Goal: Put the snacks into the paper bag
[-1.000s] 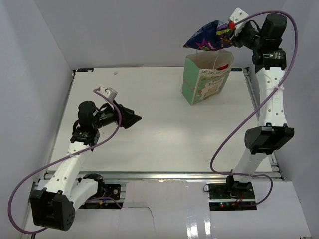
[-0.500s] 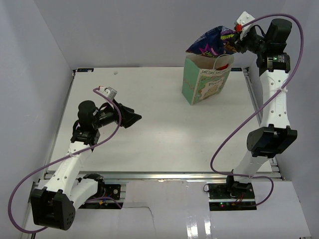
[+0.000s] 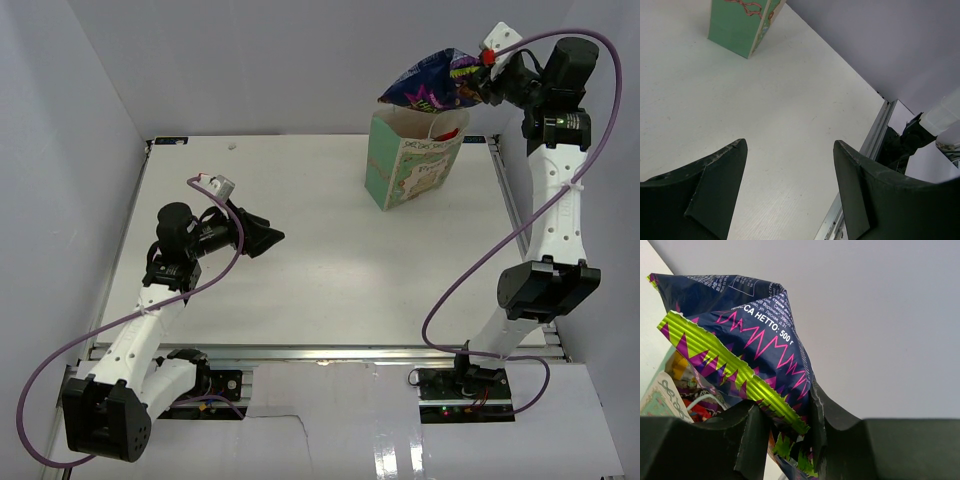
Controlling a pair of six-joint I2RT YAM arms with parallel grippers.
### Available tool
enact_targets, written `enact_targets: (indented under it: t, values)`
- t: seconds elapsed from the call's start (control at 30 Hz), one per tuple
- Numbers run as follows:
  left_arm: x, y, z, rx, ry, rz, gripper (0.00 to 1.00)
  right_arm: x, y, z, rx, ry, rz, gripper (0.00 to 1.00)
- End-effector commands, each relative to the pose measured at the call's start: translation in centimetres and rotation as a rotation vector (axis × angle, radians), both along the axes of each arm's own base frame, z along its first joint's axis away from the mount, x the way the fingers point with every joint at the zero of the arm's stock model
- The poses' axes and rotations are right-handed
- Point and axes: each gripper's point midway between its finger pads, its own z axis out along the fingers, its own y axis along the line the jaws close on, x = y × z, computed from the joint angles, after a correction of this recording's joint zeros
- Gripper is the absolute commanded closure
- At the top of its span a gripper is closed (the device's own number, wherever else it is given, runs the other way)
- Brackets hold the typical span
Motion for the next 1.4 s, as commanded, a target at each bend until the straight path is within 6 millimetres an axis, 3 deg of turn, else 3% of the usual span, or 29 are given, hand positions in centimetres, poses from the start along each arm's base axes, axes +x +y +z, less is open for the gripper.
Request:
enact_targets:
  t: [0.0,0.23,0.47,0.57,0.8,0.83,0.97,1.2,1.37]
  values:
    - [-0.1,-0.1,0.1,-0.007,-0.012,-0.015,0.2,-0.8,-0.7,5.9,-0.072,-0.249,-0.011,0.92]
    - [-0.1,-0.1,0.1,-0.013,-0.006,-0.018,0.19,-0.8,-0.5,5.9,-0.09,-0.258,-0.012,0.92]
    - [-0.1,-0.2,0.0,-0.012,-0.003,-0.022,0.19,0.0,0.8,2.5,-0.256,-0.264,-0.061,0.92]
    - [-0.4,-0.1,-0.2,-0.012,-0.001,-0.021,0.19,0.4,1.2,2.1,-0.281,-0.267,-0.079,0.92]
    - [-0.7,0.0,-0.4,-0.014,0.0,-0.014,0.19,1.0,0.7,1.8,-0.31,-0.268,-0.123,0.89]
    - [-0.6,0.0,-0.4,-0.014,0.0,-0.016,0.19,0.9,2.0,1.7,-0.306,-0.27,-0.104,0.89]
    - [-0.6,0.0,-0.3,-0.014,-0.002,-0.014,0.19,1.3,1.7,2.4,-0.291,-0.276,-0.158,0.88]
    - [-0.6,0.0,-0.4,-0.012,0.001,-0.013,0.19,1.1,2.0,1.8,-0.333,-0.283,-0.219,0.89]
    - [-0.3,-0.1,-0.4,-0.013,0.006,-0.022,0.19,1.4,0.8,2.5,-0.282,-0.285,-0.329,0.92]
